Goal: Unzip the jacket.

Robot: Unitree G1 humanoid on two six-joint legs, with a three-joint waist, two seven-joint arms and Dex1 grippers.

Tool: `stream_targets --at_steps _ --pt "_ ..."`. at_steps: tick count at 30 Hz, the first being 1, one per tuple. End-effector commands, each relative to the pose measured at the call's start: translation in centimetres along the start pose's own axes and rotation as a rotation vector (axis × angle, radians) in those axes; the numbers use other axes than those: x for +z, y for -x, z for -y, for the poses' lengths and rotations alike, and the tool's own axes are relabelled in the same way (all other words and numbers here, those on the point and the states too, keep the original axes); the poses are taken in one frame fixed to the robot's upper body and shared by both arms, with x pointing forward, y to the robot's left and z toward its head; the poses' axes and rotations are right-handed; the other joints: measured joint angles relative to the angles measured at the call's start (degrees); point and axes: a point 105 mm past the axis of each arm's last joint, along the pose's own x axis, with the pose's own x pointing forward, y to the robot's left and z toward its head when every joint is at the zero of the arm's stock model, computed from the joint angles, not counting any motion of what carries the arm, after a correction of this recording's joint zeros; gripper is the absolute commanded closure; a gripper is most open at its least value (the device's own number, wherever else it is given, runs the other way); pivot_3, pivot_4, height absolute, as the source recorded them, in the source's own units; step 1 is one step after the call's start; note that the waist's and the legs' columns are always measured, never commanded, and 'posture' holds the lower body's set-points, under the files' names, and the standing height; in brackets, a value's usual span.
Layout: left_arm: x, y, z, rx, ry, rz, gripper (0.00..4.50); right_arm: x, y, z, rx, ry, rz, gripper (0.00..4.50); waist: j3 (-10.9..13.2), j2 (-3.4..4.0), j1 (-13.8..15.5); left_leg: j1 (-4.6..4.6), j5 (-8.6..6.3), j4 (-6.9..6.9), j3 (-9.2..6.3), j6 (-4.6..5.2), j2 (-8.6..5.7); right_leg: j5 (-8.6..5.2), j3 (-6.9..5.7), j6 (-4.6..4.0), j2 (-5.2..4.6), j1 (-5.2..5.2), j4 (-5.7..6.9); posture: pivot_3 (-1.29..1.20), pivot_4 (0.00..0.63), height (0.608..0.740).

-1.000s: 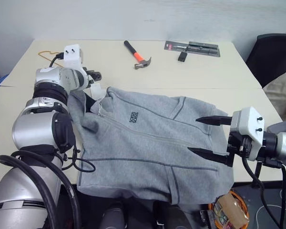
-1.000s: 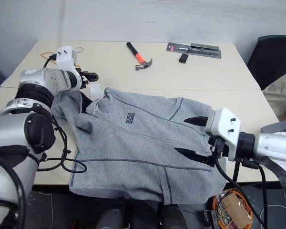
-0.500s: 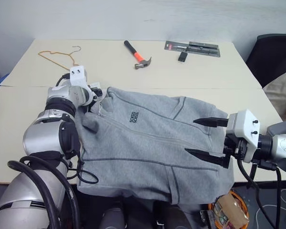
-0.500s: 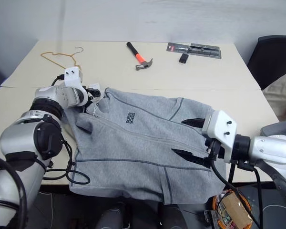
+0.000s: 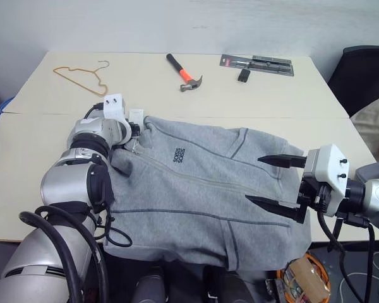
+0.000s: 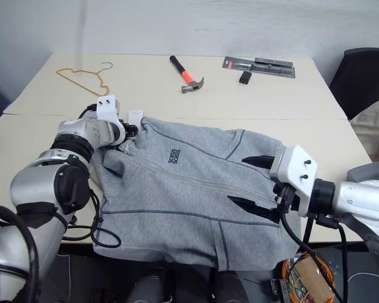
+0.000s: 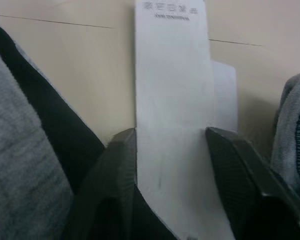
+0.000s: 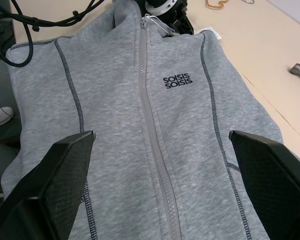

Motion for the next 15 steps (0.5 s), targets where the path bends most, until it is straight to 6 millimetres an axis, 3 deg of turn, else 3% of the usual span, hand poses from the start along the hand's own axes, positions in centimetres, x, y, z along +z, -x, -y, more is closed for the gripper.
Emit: stream_targets --at_steps 1,4,5,10,14,15 --pt "-0.1 0.0 0.1 -0.002 0.014 -0.003 3.49 1.2 0.3 -0.1 -0.011 0.051 0.021 0.00 0.00 0.00 0.00 0.00 0.00 0.00 0.00 0.00 0.00 0.00 0.00 0.00 0.00 0.00 0.00 0.00 0.150 0.740" --pt "0.0 0.0 0.0 0.001 0.017 0.001 4.40 1.2 0.3 0.0 -0.012 0.049 0.021 0.00 0.00 0.00 0.00 0.00 0.00 0.00 0.00 0.00 0.00 0.00 0.00 0.00 0.00 0.00 0.00 0.00 0.150 0.740" --pt "0.1 0.0 0.0 0.000 0.018 0.004 4.48 1.2 0.3 0.0 -0.012 0.049 0.021 0.00 0.00 0.00 -0.01 0.00 0.00 0.00 0.00 0.00 0.00 0.00 0.00 0.00 0.00 0.00 0.00 0.00 0.150 0.740" --pt "0.9 0.3 0.2 -0.009 0.015 0.021 4.48 1.2 0.1 0.0 -0.005 0.049 0.025 0.00 0.00 0.00 -0.01 0.00 0.00 0.00 0.00 0.00 0.00 0.00 0.00 0.00 0.00 0.00 0.00 0.00 0.150 0.740" --pt "2.2 1.0 1.7 -0.060 -0.099 0.021 4.48 1.3 0.2 0.2 0.011 0.055 0.016 0.00 0.00 0.00 -0.01 -0.01 0.00 0.00 0.00 0.00 -0.01 0.00 -0.02 0.00 0.01 0.00 0.00 0.00 0.150 0.740" --pt "2.5 1.1 2.3 -0.078 -0.136 0.018 4.30 1.3 0.3 0.2 0.016 0.057 0.014 0.00 0.00 0.00 -0.01 -0.01 0.00 0.00 0.00 0.00 -0.01 0.00 -0.06 0.00 0.02 0.00 -0.01 0.00 0.150 0.740"
